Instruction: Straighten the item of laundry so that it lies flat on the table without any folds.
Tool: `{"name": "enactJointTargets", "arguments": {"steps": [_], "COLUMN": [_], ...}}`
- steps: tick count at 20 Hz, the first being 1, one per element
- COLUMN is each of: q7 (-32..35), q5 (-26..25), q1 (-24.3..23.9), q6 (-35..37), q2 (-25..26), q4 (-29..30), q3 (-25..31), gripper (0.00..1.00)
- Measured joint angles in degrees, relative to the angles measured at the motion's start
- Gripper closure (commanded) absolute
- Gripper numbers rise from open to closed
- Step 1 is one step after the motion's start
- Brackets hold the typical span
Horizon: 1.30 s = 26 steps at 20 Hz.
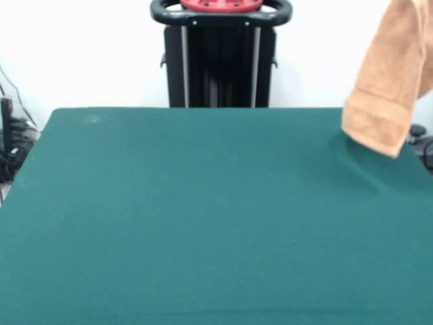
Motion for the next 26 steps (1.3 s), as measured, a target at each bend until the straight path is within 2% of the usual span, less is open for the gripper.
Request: {"name": "enactJointTargets", "arguments": {"steps": [7,20,23,24,26], "q7": [0.0,0.0,0.0,0.0,0.0], "q5": [-0.2,1.9,4.8,8.4,11.9], "q1": [2.7,3.6,2.8,1.6,0.3], "q6": [7.1,8.6,7.7,5.7,3.3], "q2": [-4.5,-5.4,-5.4,-5.5,-5.6], "q4": [-2.9,-6.4,-6.3,-5.5,-4.4], "q3": [-0.1,0.1,1.2,2.7,4.3], "gripper": [1.00,1.00,1.00,1.00,1.00]}}
